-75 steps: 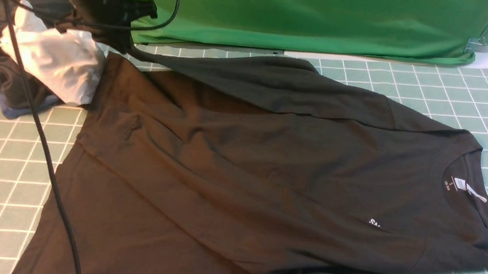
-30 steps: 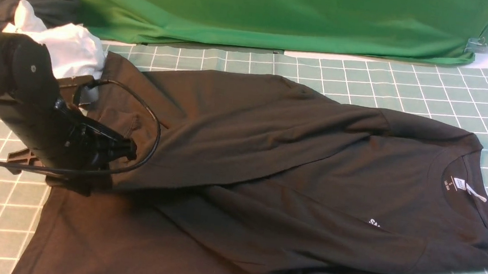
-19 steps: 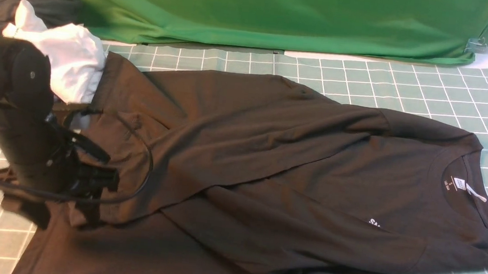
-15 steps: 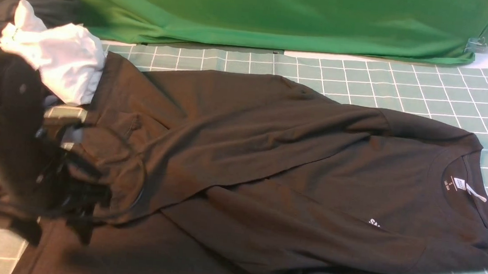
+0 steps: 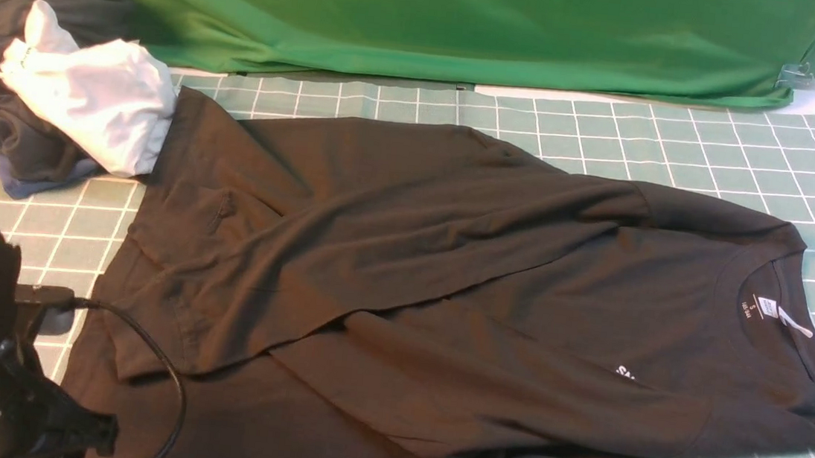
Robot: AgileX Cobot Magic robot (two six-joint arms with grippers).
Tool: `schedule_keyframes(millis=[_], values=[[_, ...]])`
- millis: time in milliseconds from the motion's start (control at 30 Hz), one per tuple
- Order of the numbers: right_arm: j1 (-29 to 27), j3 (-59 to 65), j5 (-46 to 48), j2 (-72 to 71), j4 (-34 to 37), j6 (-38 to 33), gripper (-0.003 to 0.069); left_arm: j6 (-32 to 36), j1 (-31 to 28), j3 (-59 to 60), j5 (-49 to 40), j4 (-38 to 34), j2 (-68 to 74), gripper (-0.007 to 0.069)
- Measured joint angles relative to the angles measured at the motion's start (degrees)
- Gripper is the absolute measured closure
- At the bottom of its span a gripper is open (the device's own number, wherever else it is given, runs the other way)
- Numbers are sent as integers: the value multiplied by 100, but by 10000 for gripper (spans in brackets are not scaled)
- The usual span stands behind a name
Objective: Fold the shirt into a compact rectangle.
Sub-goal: 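Grasp the near edge of the shirt at its hem and shoulder corners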
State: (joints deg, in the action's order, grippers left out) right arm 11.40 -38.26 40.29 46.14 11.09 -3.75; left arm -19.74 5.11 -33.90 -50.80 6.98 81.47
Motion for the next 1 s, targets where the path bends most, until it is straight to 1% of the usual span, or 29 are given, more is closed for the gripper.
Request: schedule_keyframes(millis=[100, 267, 300, 367, 400, 533, 567, 633, 667, 733, 767, 833, 900, 1000], values=[[0, 0, 0, 0, 6, 0, 629, -12, 0, 160, 267, -61, 14, 107], [0, 0, 0, 0, 6, 0, 629, -38, 0, 253, 345, -137, 64, 110], [0, 0, 0, 0, 6, 0, 629, -42, 0, 253, 345, -150, 64, 121], [0, -6, 42, 0, 14, -93, 629, -46, 0, 253, 345, -226, 65, 179], [0, -12, 72, 0, 21, -112, 629, -46, 0, 253, 345, -226, 65, 186], [0, -393, 853, 155, 321, -768, 629, -18, 0, 253, 298, -323, 102, 478], [0, -545, 1064, 244, 387, -933, 629, 20, 0, 247, 253, -297, 110, 534], [0, -830, 1575, 452, 507, -1236, 629, 54, 0, 200, 125, -276, 110, 587], [0, -862, 1685, 476, 533, -1271, 629, 56, 0, 199, 125, -276, 110, 590], [0, -1169, 2236, 874, 722, -1859, 629, 85, 0, 148, -67, -276, -91, 613], [0, -1193, 2292, 902, 765, -1902, 629, 90, 0, 141, -74, -276, -140, 613], [23, -1244, 2479, 1191, 967, -2247, 629, 97, 0, 129, -161, -276, -393, 615], [225, -1251, 2567, 1509, 1106, -2442, 626, 107, 0, 129, -268, -276, -750, 617], [769, -1239, 2438, 1884, 1116, -2529, 615, 107, 0, 129, -436, -276, -1211, 616]])
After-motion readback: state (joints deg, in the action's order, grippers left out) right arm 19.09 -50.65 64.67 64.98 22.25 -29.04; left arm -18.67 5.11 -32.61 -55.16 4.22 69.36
